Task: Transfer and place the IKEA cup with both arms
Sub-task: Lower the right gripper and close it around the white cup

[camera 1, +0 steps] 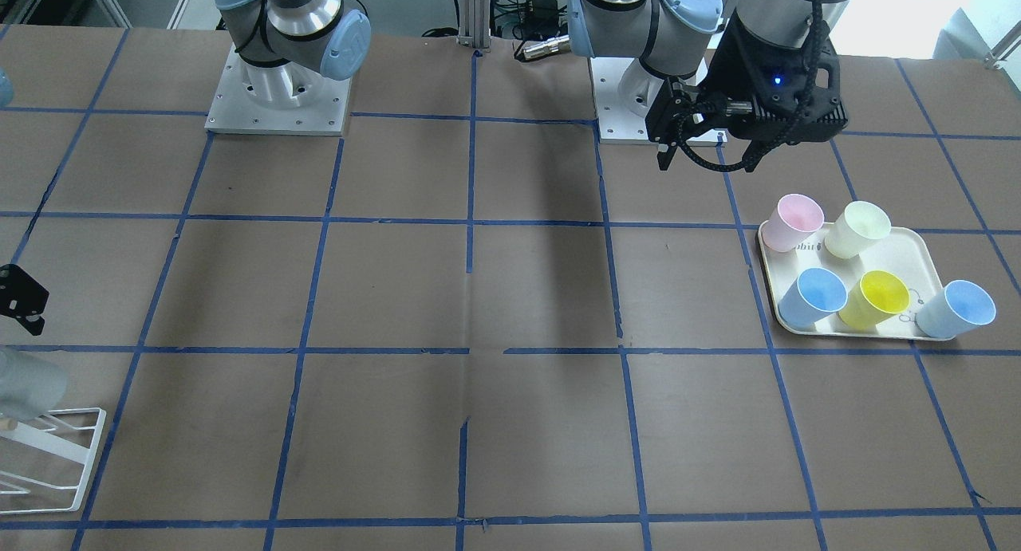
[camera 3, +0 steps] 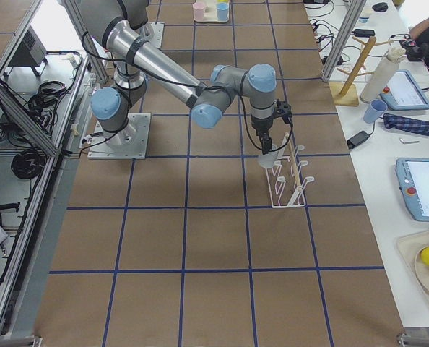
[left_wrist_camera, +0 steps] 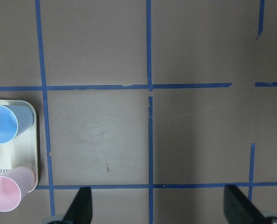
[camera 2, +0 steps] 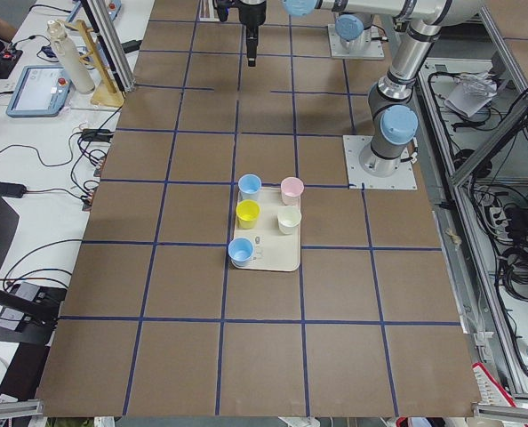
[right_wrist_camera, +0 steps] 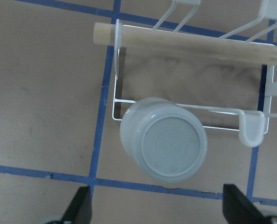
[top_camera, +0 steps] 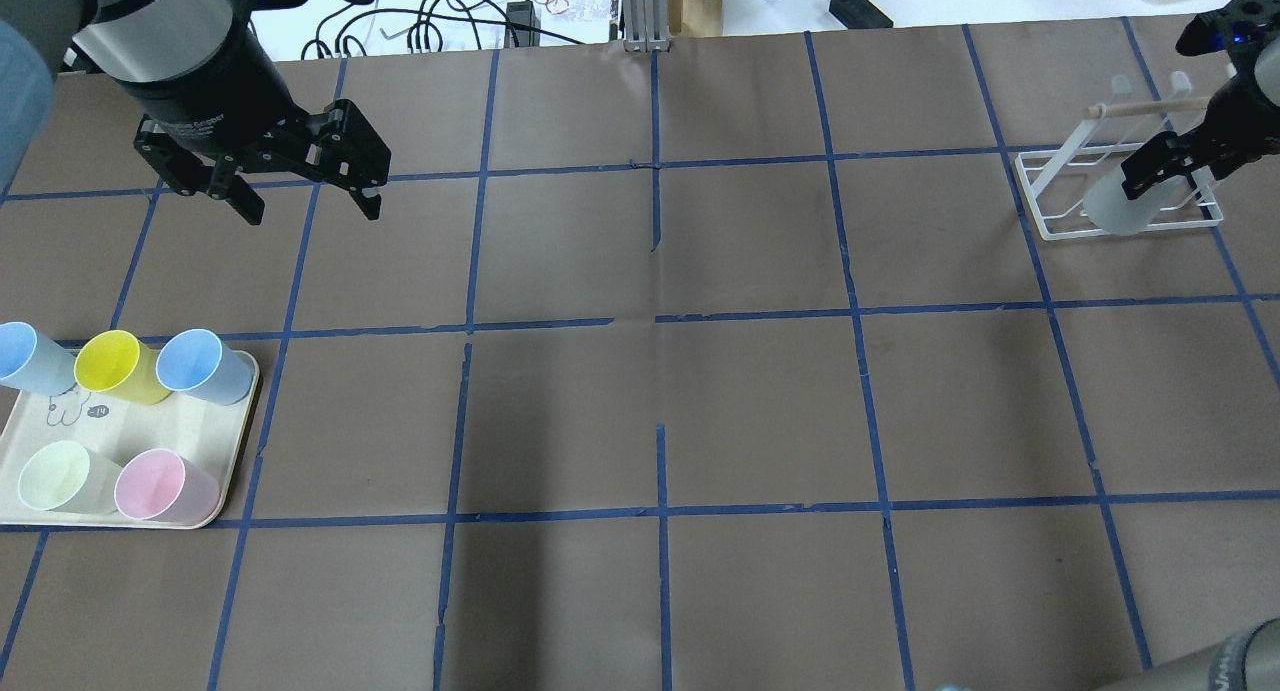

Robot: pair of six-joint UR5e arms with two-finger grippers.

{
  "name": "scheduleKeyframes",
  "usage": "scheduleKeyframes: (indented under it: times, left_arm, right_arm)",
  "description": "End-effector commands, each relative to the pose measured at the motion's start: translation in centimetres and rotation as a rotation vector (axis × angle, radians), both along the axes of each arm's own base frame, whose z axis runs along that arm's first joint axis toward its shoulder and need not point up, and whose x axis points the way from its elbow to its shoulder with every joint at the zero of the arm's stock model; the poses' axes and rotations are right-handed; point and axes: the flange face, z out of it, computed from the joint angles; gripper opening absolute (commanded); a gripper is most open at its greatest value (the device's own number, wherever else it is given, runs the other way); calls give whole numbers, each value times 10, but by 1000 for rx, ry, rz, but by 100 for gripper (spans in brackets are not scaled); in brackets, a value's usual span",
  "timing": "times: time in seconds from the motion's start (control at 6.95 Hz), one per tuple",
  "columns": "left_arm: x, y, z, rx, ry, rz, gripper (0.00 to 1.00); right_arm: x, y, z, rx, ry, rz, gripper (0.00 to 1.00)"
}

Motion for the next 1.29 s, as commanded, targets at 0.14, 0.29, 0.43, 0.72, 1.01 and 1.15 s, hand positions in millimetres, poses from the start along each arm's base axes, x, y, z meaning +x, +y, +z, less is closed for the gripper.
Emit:
scheduleKeyframes:
  times: [0.14,0.29,0.43,0.72,1.01,1.15]
  left_arm:
    - [0,0,0,1,0,0,100]
    - [1,-1,-1,2,0,1,100]
    - [0,-1,-1,2,0,0,100]
    - [1,-1,-1,2,0,1,100]
    - [1,-1,-1,2,0,1,100]
    - [1,-1,-1,2,0,1,100]
  right_arm:
    - [-5,-13,-22,-30,-5,8,100]
    - [-5,-15,-25,-35,-20,11,100]
    - [-5,-15,-24,-40,-19,11,100]
    - [-6,-19,-33,-36,-22,10,99]
    - [-7,-20,-38,-31,-24,10,95]
    - [-7,-20,-39,-28,-26,8,90]
